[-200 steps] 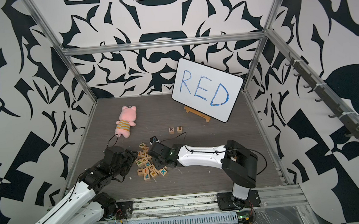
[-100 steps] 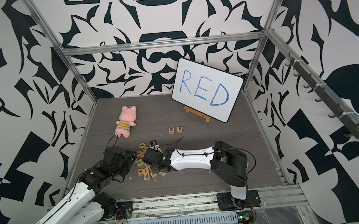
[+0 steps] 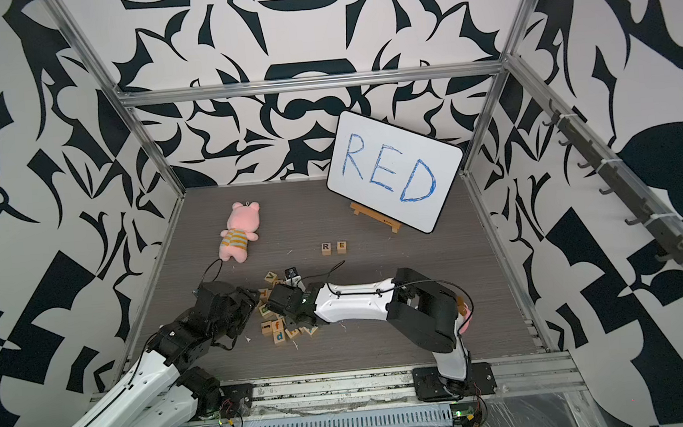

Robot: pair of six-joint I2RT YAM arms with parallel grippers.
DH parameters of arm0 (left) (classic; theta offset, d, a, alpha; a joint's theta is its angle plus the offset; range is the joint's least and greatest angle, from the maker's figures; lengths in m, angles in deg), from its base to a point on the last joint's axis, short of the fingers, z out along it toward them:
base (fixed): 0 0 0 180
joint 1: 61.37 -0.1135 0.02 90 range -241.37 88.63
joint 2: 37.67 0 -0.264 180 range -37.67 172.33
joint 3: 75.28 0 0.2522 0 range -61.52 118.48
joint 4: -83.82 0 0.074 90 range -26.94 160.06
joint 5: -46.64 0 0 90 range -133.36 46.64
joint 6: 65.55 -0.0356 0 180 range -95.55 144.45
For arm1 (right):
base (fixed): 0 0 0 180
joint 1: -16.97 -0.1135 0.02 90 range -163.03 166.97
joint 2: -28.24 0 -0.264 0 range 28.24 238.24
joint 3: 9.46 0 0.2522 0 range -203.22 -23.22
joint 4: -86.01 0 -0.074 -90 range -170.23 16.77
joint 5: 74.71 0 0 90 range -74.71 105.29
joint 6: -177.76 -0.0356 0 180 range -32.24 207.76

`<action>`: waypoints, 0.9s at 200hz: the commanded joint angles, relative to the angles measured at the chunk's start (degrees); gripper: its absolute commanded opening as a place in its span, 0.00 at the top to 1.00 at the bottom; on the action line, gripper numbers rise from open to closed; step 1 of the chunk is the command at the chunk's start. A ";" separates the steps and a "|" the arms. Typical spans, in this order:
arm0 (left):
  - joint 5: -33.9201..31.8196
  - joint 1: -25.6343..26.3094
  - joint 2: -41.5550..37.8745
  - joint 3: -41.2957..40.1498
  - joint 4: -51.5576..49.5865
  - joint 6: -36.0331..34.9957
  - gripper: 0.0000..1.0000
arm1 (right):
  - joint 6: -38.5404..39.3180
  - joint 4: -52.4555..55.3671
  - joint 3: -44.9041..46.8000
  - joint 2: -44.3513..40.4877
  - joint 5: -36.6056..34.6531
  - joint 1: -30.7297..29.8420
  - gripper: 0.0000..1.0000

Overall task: Assemble the uppercase word "red" with letter blocks
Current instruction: Pick up the letter block from the center of the board.

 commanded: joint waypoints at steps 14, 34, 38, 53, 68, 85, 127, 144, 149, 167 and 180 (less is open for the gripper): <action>-1.03 -0.27 -1.10 -1.11 -2.04 0.21 0.33 | -2.14 0.52 -1.19 -0.42 -0.70 0.04 0.64; -1.13 -0.27 -1.41 -1.03 -2.32 0.28 0.33 | -2.57 -0.07 -1.52 -0.06 0.04 -0.24 0.65; -1.08 -0.27 -1.41 -1.07 -2.35 0.29 0.33 | -2.70 -0.11 -1.65 0.05 0.06 -0.27 0.65; -1.16 -0.27 -1.70 -1.12 -2.46 0.35 0.33 | -2.94 -0.10 -1.86 0.31 0.06 -0.49 0.65; -1.23 -0.27 -1.93 -1.28 -2.48 0.54 0.33 | -3.23 0.01 -2.05 0.58 0.07 -0.59 0.65; -1.40 -0.27 -2.15 -1.29 -2.51 0.55 0.33 | -3.86 0.03 -2.09 0.83 -0.11 -0.58 0.66; -1.66 -0.27 -2.42 -1.12 -3.03 0.62 0.33 | -4.80 0.79 -3.06 1.96 -1.37 -0.95 0.66; -1.47 -0.27 -2.52 -1.19 -2.91 0.64 0.33 | -4.52 1.90 -4.38 2.95 -1.61 -0.97 0.65; -1.45 -0.26 -2.44 -1.17 -2.91 0.62 0.33 | -4.44 2.03 -4.61 3.09 -1.76 -0.94 0.65; -1.75 -0.27 -2.13 -1.19 -2.76 0.64 0.33 | -4.38 1.23 -4.80 3.56 -1.78 -0.93 0.64; -1.93 -0.27 -1.86 -1.12 -2.93 0.66 0.33 | -4.14 1.25 -5.37 4.35 -2.25 -0.96 0.63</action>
